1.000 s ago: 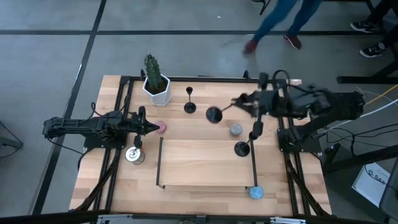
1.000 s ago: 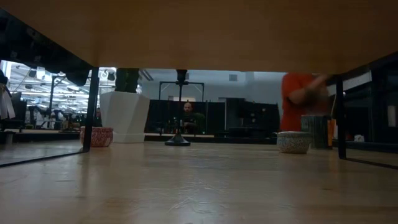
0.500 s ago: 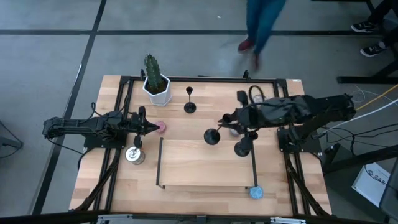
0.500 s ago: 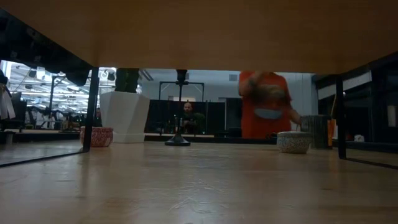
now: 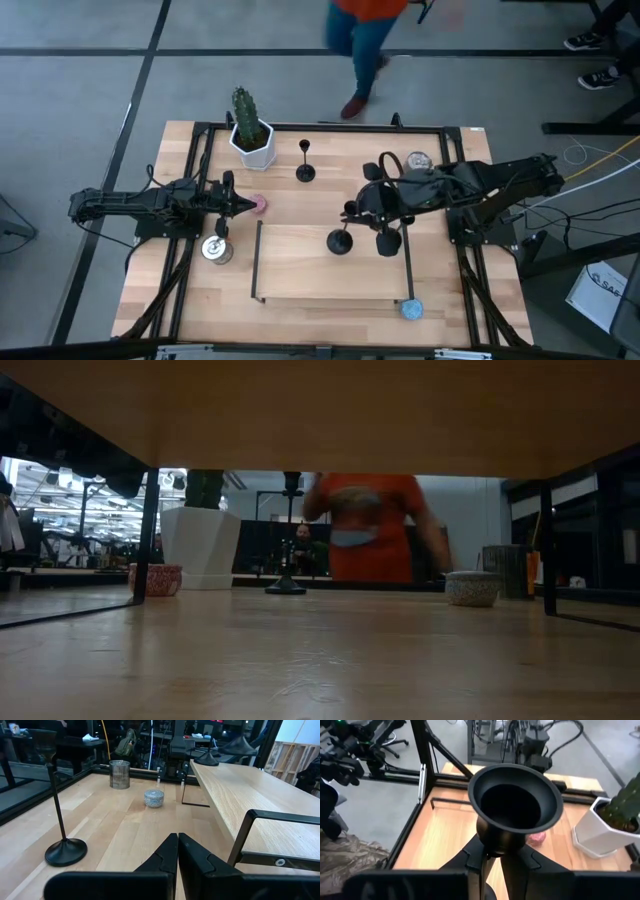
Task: Pick & Place candle stick holders
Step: Put the bottom black candle holder on the shelf
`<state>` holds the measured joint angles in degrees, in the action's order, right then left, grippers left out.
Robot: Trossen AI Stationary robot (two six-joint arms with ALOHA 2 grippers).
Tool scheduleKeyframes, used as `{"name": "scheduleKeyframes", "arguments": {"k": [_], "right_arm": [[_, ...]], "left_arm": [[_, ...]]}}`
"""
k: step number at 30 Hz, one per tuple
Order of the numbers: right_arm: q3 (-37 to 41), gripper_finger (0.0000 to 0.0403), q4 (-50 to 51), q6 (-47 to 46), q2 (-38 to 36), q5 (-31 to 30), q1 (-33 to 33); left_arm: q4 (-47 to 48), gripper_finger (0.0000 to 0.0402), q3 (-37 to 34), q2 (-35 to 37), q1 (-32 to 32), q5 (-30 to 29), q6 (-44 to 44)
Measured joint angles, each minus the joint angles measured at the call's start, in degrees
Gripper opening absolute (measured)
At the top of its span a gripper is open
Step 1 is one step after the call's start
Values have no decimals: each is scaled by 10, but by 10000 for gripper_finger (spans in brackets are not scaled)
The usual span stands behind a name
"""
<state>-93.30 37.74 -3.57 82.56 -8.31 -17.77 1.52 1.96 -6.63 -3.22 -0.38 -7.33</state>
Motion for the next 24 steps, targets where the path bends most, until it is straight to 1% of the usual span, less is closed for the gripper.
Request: {"name": "scheduleKeyframes", "arguments": {"k": [4, 8, 24], "right_arm": [[0, 49, 7, -5, 8, -2, 2], [0, 49, 16, -5, 23, -18, 3], [0, 50, -3, -5, 52, -26, 12]], "left_arm": [[0, 6, 0, 0, 0, 0, 0], [0, 6, 0, 0, 0, 0, 0], [0, 6, 0, 0, 0, 0, 0]]}}
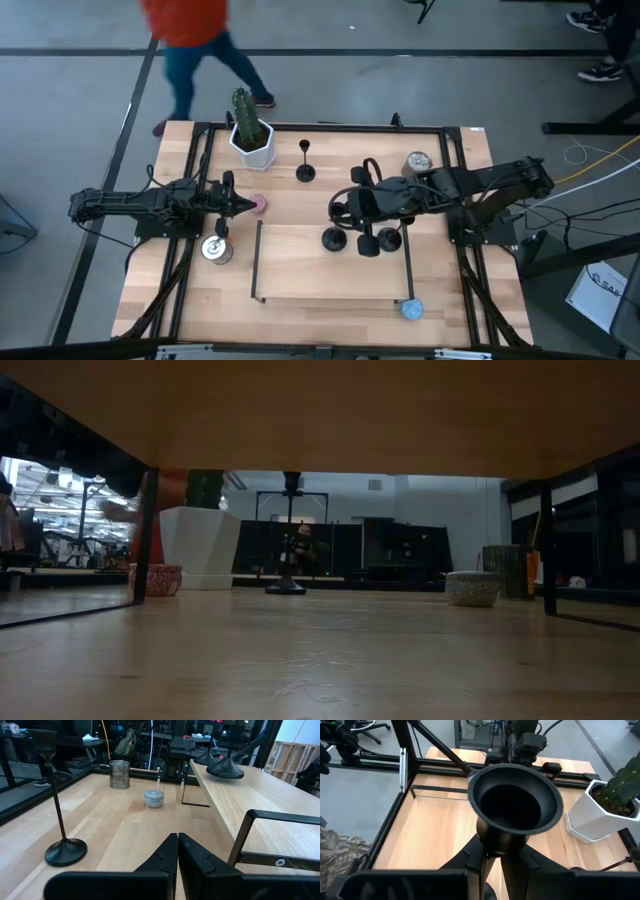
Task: Pick & Place candle stick holders
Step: Put the bottom black candle holder on the shelf
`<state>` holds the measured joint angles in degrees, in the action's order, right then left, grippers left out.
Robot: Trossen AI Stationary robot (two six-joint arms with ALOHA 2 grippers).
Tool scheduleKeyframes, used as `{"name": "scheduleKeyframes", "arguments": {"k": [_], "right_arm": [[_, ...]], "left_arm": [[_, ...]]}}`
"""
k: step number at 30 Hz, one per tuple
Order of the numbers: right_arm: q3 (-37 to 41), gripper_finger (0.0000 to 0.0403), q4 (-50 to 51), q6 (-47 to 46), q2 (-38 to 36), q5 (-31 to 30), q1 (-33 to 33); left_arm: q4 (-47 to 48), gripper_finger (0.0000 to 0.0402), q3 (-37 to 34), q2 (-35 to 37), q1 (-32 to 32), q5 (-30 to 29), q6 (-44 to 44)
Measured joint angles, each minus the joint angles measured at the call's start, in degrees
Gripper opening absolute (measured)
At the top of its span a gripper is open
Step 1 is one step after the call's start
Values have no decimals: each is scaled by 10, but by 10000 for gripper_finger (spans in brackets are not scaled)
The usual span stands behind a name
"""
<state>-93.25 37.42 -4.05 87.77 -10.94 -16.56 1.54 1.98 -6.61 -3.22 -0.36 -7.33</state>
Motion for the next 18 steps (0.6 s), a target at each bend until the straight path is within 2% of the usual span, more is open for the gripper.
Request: {"name": "scheduleKeyframes", "arguments": {"k": [18], "right_arm": [[0, 52, -6, -5, 17, 5, 1]], "left_arm": [[0, 6, 0, 0, 0, 0, 0]]}}
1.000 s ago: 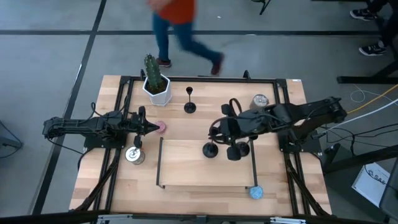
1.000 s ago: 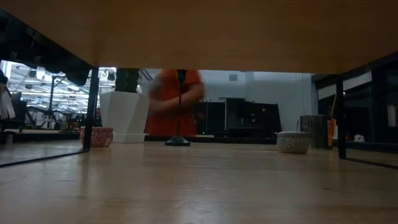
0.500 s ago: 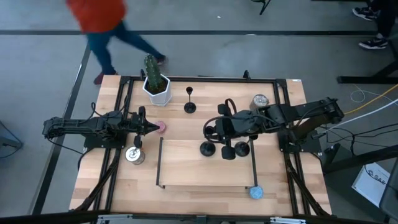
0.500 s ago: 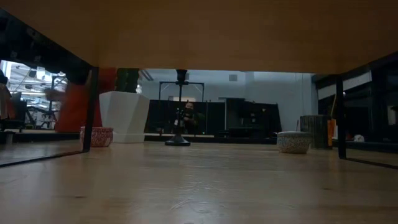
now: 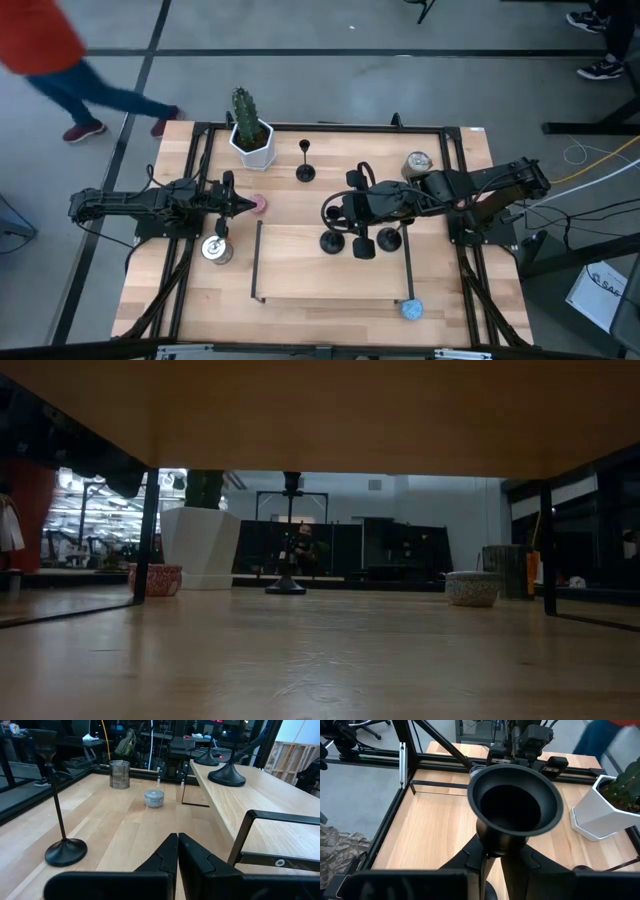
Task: Pick & Place candle stick holders
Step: Put the bottom black candle holder on the shelf, then adjust the top silver scented candle
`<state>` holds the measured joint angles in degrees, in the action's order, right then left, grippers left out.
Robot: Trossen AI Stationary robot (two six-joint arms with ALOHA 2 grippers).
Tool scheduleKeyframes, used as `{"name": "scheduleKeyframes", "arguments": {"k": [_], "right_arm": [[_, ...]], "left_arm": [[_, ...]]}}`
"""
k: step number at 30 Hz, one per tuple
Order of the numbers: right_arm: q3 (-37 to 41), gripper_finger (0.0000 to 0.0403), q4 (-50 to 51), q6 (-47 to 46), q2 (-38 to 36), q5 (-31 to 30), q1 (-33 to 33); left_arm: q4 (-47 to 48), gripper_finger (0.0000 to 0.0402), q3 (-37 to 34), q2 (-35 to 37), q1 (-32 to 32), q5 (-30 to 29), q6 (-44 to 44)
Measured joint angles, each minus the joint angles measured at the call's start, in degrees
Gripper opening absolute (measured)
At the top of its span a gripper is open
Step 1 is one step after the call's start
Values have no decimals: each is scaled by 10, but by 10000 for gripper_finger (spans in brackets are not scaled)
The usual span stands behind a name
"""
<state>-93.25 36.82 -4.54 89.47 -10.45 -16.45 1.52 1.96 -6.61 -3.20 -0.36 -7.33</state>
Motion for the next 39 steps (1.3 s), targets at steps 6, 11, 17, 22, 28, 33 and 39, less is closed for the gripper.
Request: {"name": "scheduleKeyframes", "arguments": {"k": [6, 11, 17, 22, 28, 33, 39], "right_arm": [[0, 85, 5, 0, 0, 2, 0], [0, 145, 4, -15, 0, 2, 0], [0, 216, 3, -41, -7, 2, 0], [0, 244, 5, -55, -26, 2, 0], [0, 247, 49, -59, -60, 15, 0], [0, 247, 84, -66, -94, 17, 0], [0, 247, 110, -66, -139, 9, 3]], "left_arm": [[0, 6, 0, 0, 0, 0, 0], [0, 6, 0, 0, 0, 0, 0], [0, 6, 0, 0, 0, 0, 0], [0, 6, 0, 0, 0, 0, 0], [0, 6, 0, 0, 0, 0, 0], [0, 6, 0, 0, 0, 0, 0], [0, 6, 0, 0, 0, 0, 0]]}}
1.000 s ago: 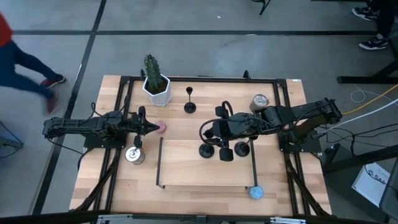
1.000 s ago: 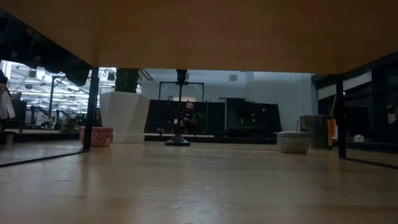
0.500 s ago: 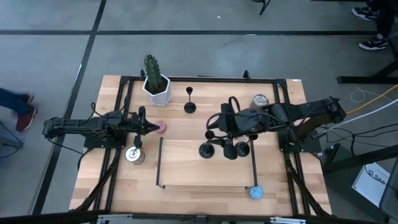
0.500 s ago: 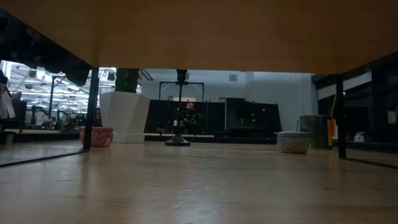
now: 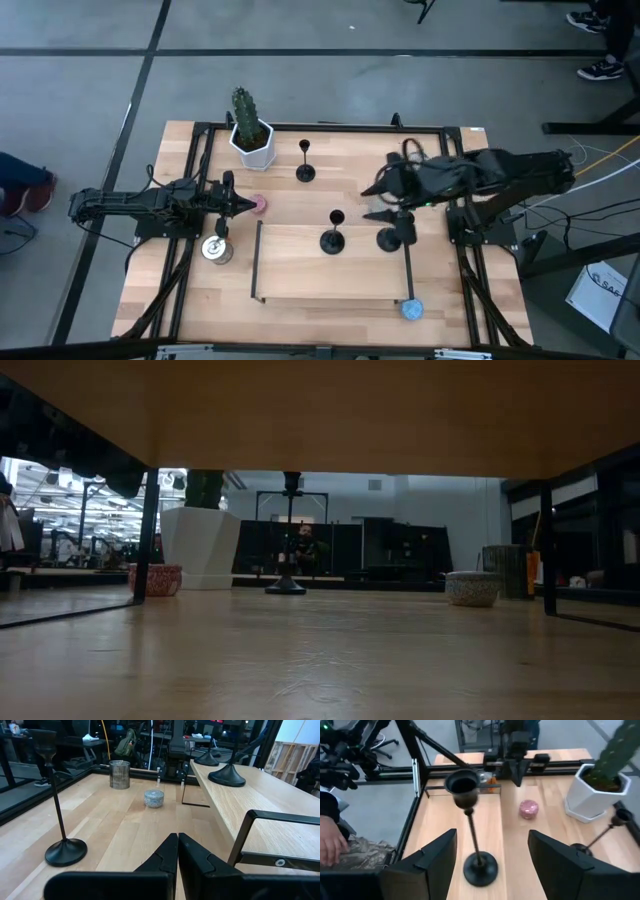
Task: Pick & Place candle stick holders
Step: Adjust the top silver scented candle
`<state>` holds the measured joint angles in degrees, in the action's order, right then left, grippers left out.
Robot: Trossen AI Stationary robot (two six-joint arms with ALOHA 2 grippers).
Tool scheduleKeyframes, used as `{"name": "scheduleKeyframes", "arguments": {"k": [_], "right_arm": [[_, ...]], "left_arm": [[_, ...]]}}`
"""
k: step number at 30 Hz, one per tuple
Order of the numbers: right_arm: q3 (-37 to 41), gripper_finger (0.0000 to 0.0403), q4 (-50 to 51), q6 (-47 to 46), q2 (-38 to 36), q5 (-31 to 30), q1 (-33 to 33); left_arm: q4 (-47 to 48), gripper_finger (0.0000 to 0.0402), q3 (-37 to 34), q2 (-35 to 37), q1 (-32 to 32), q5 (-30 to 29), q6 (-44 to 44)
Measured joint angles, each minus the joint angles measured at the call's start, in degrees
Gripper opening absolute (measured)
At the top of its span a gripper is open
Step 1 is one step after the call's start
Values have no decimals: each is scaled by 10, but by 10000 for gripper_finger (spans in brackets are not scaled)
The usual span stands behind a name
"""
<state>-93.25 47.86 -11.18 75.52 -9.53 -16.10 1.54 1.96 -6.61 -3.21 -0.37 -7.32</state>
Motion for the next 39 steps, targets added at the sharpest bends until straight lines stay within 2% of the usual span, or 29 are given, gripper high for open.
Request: {"name": "scheduleKeyframes", "arguments": {"k": [6, 11, 21, 25, 33, 39], "right_arm": [[0, 247, 81, -3, -72, -39, 0], [0, 247, 162, -25, -131, -44, 0], [0, 247, 348, -106, -187, -54, 0], [0, 247, 420, -164, -195, -115, 0], [57, 247, 421, -200, -237, -238, 0], [127, 247, 422, -325, -258, -326, 0]], "left_arm": [[0, 6, 0, 0, 0, 0, 0], [0, 6, 0, 0, 0, 0, 0], [0, 6, 0, 0, 0, 0, 0], [0, 6, 0, 0, 0, 0, 0], [0, 6, 0, 0, 0, 0, 0], [0, 6, 0, 0, 0, 0, 0]]}}
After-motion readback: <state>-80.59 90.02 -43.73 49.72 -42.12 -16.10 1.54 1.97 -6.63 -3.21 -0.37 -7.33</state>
